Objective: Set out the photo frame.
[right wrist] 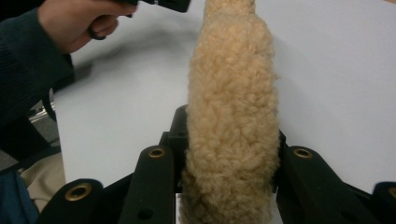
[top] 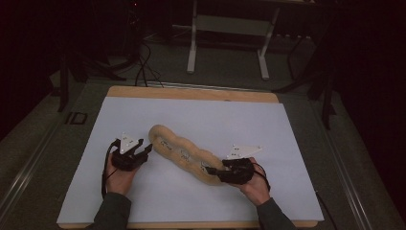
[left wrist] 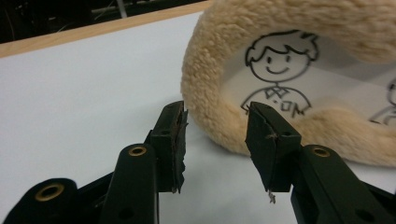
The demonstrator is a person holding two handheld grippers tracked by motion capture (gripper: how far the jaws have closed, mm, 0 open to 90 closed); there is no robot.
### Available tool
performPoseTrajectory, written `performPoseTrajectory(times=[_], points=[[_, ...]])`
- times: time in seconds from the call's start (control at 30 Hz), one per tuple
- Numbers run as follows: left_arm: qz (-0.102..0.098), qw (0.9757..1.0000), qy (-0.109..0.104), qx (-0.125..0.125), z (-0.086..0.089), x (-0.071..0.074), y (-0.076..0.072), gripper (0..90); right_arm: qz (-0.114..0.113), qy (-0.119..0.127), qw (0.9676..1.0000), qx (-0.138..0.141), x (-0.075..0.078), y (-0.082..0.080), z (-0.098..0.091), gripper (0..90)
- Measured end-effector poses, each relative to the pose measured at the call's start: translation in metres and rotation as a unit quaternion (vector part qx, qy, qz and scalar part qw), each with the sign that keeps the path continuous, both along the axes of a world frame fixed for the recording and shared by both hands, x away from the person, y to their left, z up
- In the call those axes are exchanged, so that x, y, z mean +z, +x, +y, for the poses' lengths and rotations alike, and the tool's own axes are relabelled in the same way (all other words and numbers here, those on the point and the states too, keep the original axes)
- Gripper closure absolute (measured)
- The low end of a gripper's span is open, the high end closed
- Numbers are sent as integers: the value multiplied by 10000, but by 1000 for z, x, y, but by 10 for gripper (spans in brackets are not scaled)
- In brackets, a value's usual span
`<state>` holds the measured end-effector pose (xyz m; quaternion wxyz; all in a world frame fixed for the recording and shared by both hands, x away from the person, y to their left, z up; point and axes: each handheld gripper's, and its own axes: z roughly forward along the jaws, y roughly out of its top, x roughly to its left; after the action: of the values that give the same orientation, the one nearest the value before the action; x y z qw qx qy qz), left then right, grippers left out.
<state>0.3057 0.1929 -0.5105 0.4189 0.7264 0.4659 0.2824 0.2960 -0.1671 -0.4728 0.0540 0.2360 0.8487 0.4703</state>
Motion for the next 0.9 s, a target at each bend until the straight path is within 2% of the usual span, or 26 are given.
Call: performPoseTrajectory(times=[0.2,0.27,0.3,0.33,0.37,0.43,0.5,0.57,0.63,0.67,0.77,0.8,0.83,0.87,0.9], points=[[-18,9999,-77,70,3,-2,4,560,-37,-6,9997,233,1,-3,3,673],[-6,9998,-193,46,6,-3,6,556,-62,-13,9995,308,1,-4,4,672],[47,9995,-308,-13,8,-5,8,554,-62,-18,9995,308,1,-4,4,672],[85,9994,-336,-24,9,-6,10,554,-76,-31,9995,314,2,-5,4,672],[85,9994,-336,-24,9,-6,10,554,-76,-31,9995,314,2,-5,4,672],[237,9993,-275,4,9,-13,17,554,-157,-111,9992,356,2,-6,5,672],[261,9993,-285,-10,9,-14,18,556,-170,-164,9990,376,2,-6,6,671],[257,9991,-330,-31,8,-16,20,571,-153,-146,9991,370,1,-5,5,670],[184,9995,-247,-61,6,-16,19,631,-89,-155,9992,365,1,-4,4,670],[149,9998,-125,-58,3,-15,18,660,-74,-176,9991,378,-1,-3,3,670],[161,9998,-115,-49,3,-14,17,689,-97,-269,9988,393,-1,-3,3,670],[236,9994,-241,-40,5,-13,17,697,-138,-308,9986,398,-1,-3,4,670],[236,9994,-241,-40,5,-13,17,702,-138,-308,9986,398,-1,-3,4,670],[295,9990,-344,-14,6,-13,17,702,-171,-334,9985,386,-1,-3,4,669],[307,9988,-378,18,6,-13,17,710,-274,-457,9980,340,-1,-4,5,666]])
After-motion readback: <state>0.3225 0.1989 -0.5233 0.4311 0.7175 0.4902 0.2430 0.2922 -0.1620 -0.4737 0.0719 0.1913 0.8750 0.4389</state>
